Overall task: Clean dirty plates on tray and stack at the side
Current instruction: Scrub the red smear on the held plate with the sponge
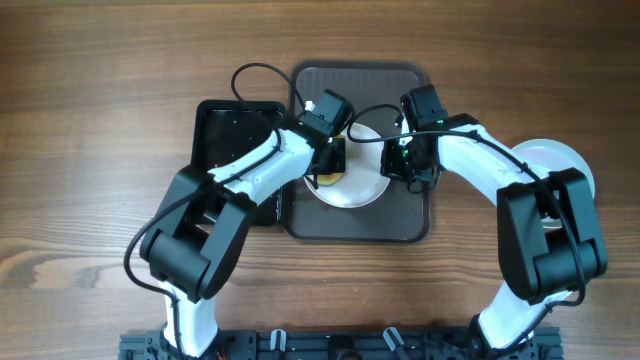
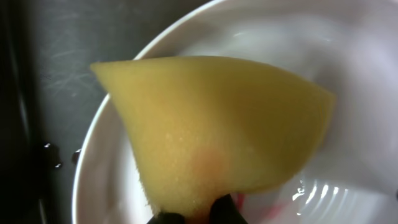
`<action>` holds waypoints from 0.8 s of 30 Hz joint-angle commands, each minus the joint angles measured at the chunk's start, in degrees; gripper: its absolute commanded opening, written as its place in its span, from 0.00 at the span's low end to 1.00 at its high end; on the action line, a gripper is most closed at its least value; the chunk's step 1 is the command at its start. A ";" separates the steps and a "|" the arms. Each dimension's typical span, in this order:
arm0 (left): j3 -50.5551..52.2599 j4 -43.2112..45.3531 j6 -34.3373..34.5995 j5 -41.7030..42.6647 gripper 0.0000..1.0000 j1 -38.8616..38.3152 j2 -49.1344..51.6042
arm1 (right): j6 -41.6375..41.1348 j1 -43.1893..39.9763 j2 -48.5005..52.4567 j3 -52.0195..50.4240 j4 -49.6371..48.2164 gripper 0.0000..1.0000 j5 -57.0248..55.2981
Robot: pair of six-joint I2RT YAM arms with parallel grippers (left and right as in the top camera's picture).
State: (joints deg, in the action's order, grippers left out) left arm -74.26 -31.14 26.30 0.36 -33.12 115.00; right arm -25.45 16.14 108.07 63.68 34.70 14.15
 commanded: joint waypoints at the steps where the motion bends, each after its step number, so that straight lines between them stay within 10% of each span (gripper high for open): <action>1: 2.34 6.60 -0.55 17.40 0.04 1.16 4.13 | -0.02 0.13 2.84 -0.81 1.64 0.04 -2.54; 9: 2.34 11.93 2.89 29.57 0.04 -3.02 7.76 | -0.02 0.13 2.84 -0.81 1.73 0.04 -2.51; 17: -0.02 -5.68 2.86 1.49 0.04 2.56 7.23 | 0.00 0.13 2.84 -0.81 1.97 0.04 -2.54; 24: -2.69 -5.64 1.44 -4.74 0.04 3.74 7.34 | 0.00 0.13 2.84 -0.81 1.97 0.04 -2.54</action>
State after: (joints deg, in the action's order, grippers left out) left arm -78.94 -38.11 28.80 10.98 -31.05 117.99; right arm -25.65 16.08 108.07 63.81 35.27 14.17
